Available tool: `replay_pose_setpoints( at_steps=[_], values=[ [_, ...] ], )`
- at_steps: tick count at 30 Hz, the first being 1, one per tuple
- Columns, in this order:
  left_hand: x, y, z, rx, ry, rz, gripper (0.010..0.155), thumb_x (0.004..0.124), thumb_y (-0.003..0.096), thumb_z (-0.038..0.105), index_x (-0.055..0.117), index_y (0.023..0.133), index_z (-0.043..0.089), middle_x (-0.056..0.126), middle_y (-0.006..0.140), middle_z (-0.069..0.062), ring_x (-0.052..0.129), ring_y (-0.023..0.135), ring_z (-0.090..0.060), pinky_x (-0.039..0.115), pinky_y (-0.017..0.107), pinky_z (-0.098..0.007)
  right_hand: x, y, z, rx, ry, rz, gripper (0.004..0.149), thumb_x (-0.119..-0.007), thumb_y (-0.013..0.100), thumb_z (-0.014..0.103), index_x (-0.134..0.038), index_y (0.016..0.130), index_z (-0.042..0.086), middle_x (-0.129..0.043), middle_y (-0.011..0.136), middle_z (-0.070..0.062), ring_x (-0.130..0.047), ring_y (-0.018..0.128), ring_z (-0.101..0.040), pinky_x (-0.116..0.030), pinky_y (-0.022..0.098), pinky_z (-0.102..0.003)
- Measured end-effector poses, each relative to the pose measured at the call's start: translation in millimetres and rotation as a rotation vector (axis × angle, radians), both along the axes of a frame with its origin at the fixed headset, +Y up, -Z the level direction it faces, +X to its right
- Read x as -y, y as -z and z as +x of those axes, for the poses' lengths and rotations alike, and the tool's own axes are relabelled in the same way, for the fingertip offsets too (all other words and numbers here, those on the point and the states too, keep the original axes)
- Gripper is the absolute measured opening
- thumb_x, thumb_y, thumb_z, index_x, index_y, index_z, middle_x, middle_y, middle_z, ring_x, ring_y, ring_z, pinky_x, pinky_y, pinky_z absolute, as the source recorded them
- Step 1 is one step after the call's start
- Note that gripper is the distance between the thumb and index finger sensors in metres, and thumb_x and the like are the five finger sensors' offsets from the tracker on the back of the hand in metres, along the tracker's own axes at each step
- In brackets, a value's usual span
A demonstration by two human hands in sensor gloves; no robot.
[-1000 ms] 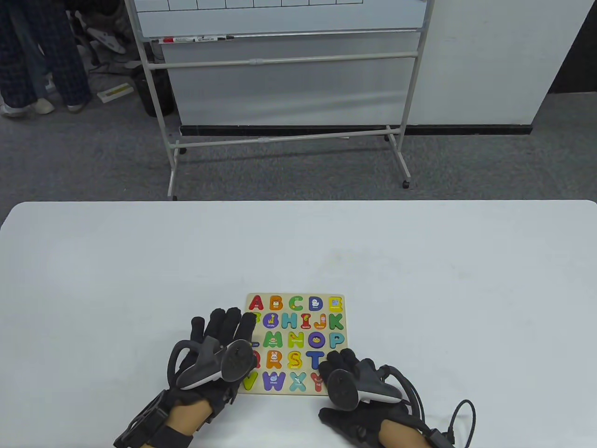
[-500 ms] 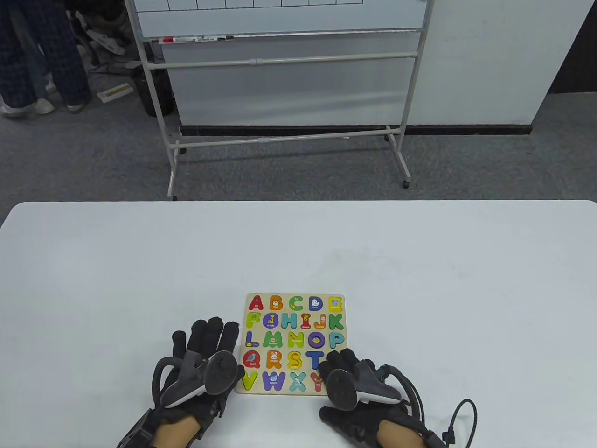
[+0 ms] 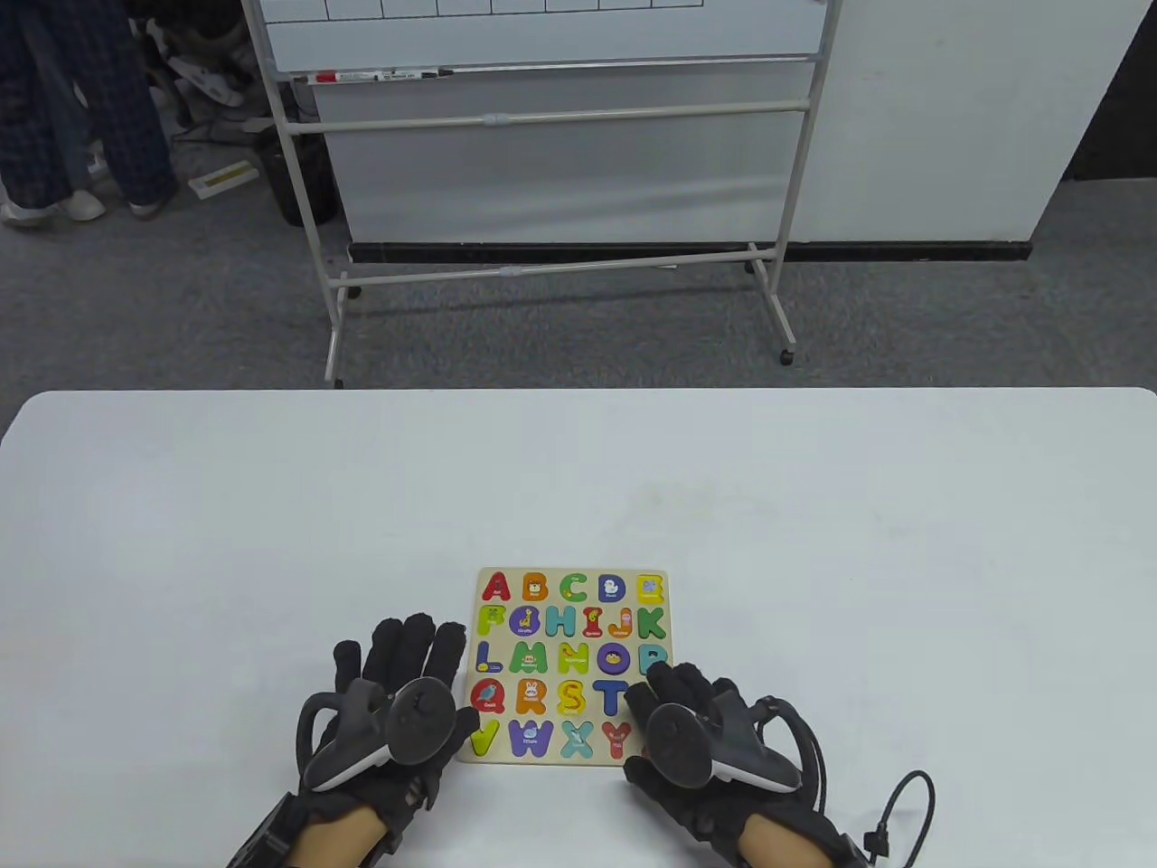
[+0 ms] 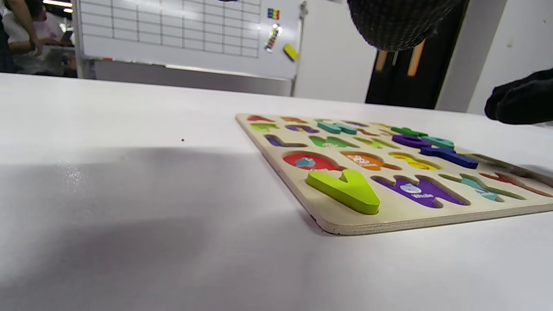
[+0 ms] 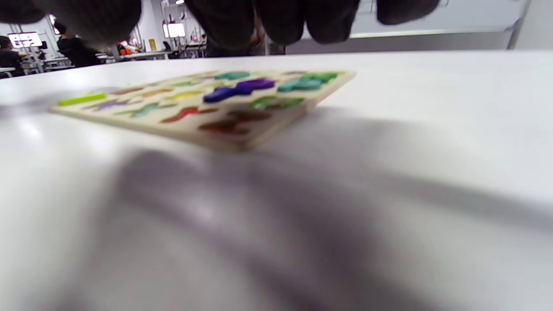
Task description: Hold alphabet puzzle board and insert letter blocks into matching slots
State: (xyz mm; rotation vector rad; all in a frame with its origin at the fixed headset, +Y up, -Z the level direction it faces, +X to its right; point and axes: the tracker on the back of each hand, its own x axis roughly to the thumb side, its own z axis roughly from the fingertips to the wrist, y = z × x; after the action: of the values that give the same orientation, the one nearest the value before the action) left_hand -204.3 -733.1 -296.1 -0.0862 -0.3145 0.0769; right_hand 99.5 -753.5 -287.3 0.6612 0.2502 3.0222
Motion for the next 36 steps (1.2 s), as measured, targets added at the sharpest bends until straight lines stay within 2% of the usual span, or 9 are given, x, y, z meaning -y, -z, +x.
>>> replay_pose_setpoints(
  at_steps=[6,12,15,36],
  values=[
    [-1.9,2.0,-3.5,-0.025,-0.002,-0.006,0.087,0.063,0.0517,0.054,0.017,0.113,0.014,0.019,0.117,-0.025,0.023,0.107,-0.059,0.018,0.065,-0.080,-21.1,3.7,20.1,0.082,0.052,0.108,0.078,-0.061,0.046,0.064,-0.047,0.112,0.025,-0.043,0.120,-0.011,-0.045,0.112,-0.041,-0.038,0.074,-0.067],
    [-7.3,1.2,-7.4,-0.046,0.021,0.028,0.087,0.064,0.0515,0.054,0.019,0.113,0.014,0.020,0.117,-0.025,0.023,0.107,-0.059,0.017,0.065,-0.080,-34.4,4.7,39.7,0.147,0.108,0.170,0.081,-0.062,0.045,0.065,-0.043,0.113,0.026,-0.040,0.121,-0.013,-0.034,0.113,-0.046,-0.029,0.072,-0.071],
    [-5.6,1.7,-5.7,-0.041,0.018,0.009,0.086,0.064,0.0512,0.054,0.020,0.113,0.014,0.021,0.117,-0.026,0.024,0.107,-0.059,0.018,0.065,-0.080,-38.1,5.2,46.0,0.172,0.074,0.217,0.082,-0.062,0.046,0.066,-0.039,0.114,0.026,-0.036,0.121,-0.014,-0.028,0.113,-0.046,-0.026,0.071,-0.072],
    [-0.8,5.5,-7.0,-0.046,0.032,-0.048,0.085,0.064,0.0512,0.054,0.023,0.114,0.014,0.023,0.117,-0.026,0.025,0.106,-0.059,0.018,0.065,-0.080,-32.5,0.2,42.6,0.142,0.071,0.163,0.082,-0.062,0.045,0.065,-0.038,0.114,0.026,-0.035,0.121,-0.013,-0.027,0.113,-0.044,-0.025,0.071,-0.072]
  ],
)
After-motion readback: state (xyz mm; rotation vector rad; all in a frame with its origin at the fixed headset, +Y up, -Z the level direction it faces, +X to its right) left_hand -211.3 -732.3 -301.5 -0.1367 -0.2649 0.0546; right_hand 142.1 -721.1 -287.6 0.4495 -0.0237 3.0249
